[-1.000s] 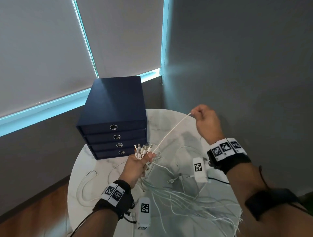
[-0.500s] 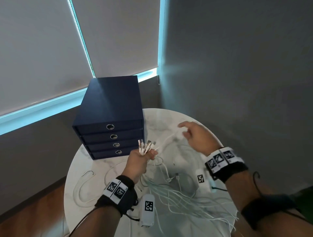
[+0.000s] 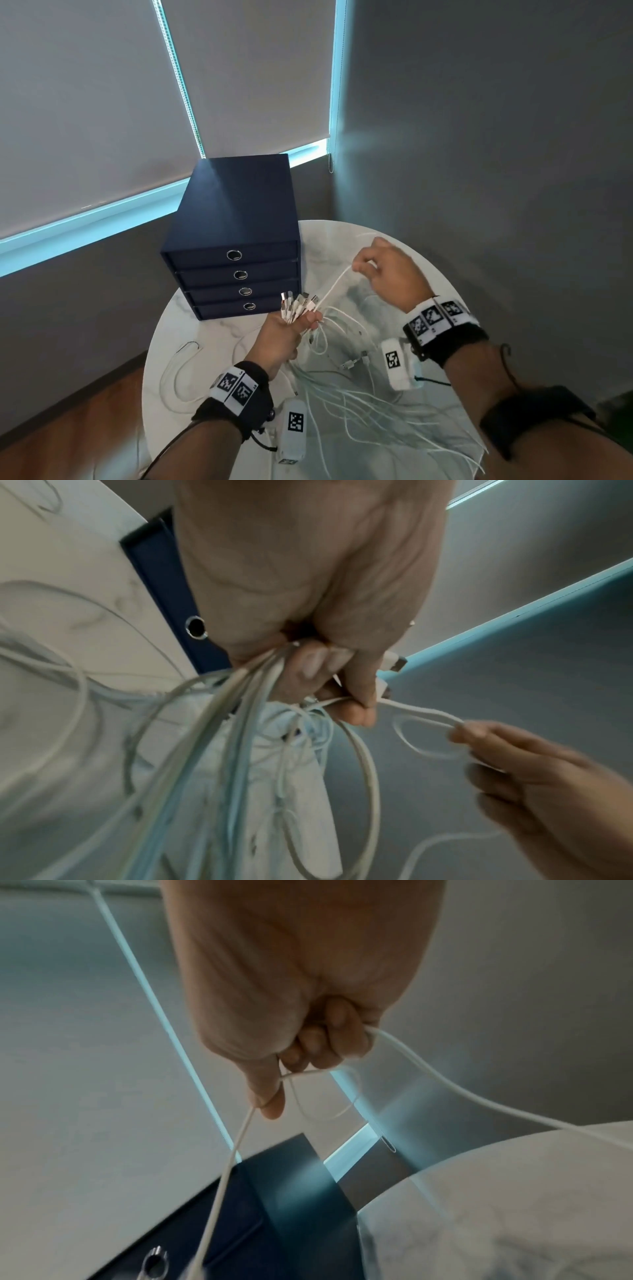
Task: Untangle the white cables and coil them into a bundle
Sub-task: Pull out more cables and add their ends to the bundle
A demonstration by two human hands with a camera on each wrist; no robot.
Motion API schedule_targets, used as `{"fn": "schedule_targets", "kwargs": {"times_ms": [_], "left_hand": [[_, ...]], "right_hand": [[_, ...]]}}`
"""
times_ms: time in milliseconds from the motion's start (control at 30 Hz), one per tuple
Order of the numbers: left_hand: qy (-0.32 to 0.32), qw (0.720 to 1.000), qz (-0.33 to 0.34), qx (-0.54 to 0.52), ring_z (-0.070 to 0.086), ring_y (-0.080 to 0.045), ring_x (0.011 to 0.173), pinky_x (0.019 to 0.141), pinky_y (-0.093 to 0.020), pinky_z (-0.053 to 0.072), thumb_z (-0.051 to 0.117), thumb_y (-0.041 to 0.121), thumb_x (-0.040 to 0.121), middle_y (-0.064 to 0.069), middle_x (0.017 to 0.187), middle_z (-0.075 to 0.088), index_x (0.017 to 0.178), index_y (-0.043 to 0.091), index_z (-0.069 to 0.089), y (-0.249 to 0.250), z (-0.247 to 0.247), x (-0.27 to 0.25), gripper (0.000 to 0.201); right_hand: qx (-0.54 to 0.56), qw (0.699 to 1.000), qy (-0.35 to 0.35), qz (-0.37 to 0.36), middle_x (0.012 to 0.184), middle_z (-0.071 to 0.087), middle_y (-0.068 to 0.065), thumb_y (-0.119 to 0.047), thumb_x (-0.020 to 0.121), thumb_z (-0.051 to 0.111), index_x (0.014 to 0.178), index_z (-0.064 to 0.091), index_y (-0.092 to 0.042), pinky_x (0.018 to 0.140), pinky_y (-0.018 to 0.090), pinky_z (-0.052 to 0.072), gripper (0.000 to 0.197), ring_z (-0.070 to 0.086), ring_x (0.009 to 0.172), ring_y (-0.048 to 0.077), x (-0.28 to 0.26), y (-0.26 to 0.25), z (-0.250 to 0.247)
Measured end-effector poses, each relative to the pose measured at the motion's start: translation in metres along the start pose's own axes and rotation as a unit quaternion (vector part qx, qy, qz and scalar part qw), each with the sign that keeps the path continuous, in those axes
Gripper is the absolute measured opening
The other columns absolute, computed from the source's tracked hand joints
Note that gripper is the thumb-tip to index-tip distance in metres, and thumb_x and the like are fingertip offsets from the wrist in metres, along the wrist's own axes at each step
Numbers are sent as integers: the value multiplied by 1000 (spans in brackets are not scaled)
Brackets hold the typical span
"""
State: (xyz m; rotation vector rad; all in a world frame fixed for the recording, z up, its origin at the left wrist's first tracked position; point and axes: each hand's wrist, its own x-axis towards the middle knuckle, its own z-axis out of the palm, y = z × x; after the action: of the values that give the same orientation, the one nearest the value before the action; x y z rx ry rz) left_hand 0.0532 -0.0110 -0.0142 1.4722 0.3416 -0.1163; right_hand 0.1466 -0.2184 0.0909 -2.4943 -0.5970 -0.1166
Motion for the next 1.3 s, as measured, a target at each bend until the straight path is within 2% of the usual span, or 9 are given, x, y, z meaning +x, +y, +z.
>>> {"fn": "schedule_targets", "kwargs": {"times_ms": [100, 233, 300, 400, 633, 767, 867, 1100, 1300], "left_hand": [[1, 1000, 9, 8, 20, -16, 51, 44, -23, 17, 69, 34, 94, -15, 82, 54, 94, 18, 81, -2, -3, 2, 20], [20, 997, 56, 57, 41, -10, 46, 40, -19, 29, 69, 25, 93, -9, 86, 77, 90, 12, 81, 12, 6, 4, 17], [16, 995, 77, 66, 59, 3, 51, 53, -12, 41, 68, 16, 94, 0, 83, 77, 92, 6, 79, 19, 9, 6, 15], [-5, 991, 91, 96, 71, -1, 80, 78, -16, 47, 67, 13, 94, 7, 83, 78, 89, 15, 79, 20, 9, 14, 13], [3, 979, 97, 180, 73, -10, 86, 82, -24, 51, 71, 27, 92, 7, 86, 78, 90, 21, 79, 4, 12, 17, 10], [6, 980, 103, 172, 70, 2, 80, 76, -15, 50, 70, 26, 93, 13, 86, 77, 98, 23, 77, 3, 18, 15, 9], [4, 978, 92, 189, 70, -3, 87, 79, -19, 49, 67, 24, 95, 10, 94, 77, 102, 28, 76, -3, 8, 17, 12], [33, 974, 75, 213, 72, -10, 90, 85, -28, 51, 73, 32, 90, 10, 91, 78, 101, 24, 78, -20, -8, 16, 14], [109, 968, 4, 227, 60, -19, 61, 58, -25, 45, 75, 29, 89, -9, 72, 73, 81, 19, 74, -48, -33, 5, 12]], "right_hand": [[8, 999, 48, 23, 99, 54, -2, -29, 90, 66, 85, 73, -25, 82, 34, 48, 9, 59, 88, 20, 8, 5, -21], [60, 991, 103, 56, 102, 48, -2, -24, 88, 70, 82, 74, -20, 85, 27, 42, 9, 52, 91, 13, 14, 6, -38], [87, 987, 119, 69, 96, 44, -4, -21, 87, 71, 81, 74, -16, 83, 26, 40, 8, 50, 86, 11, 16, 8, -45], [120, 981, 128, 76, 95, 44, -6, -18, 87, 71, 81, 75, -13, 80, 20, 36, 8, 49, 83, 8, 14, 11, -52], [259, 962, 77, 29, 90, 65, -13, -7, 89, 66, 75, 72, -17, 76, 16, 38, 19, 55, 81, -6, 0, -4, -49], [367, 928, 39, 48, 76, 66, 2, -6, 94, 59, 75, 66, -13, 46, 10, 32, 22, 44, 46, 1, -5, -24, -43], [407, 912, 26, 41, 66, 57, 4, -6, 96, 55, 77, 66, -9, 41, 12, 27, 22, 32, 44, 5, -4, -27, -43], [413, 885, 185, 113, 49, 50, -14, -2, 94, 54, 80, 64, -8, 39, 12, 26, 18, 34, 41, -1, 12, -5, -54], [456, 808, 325, 180, 60, 49, -3, -8, 95, 52, 72, 61, -20, 37, 15, 23, 27, 34, 39, 4, 21, 29, -103]]}}
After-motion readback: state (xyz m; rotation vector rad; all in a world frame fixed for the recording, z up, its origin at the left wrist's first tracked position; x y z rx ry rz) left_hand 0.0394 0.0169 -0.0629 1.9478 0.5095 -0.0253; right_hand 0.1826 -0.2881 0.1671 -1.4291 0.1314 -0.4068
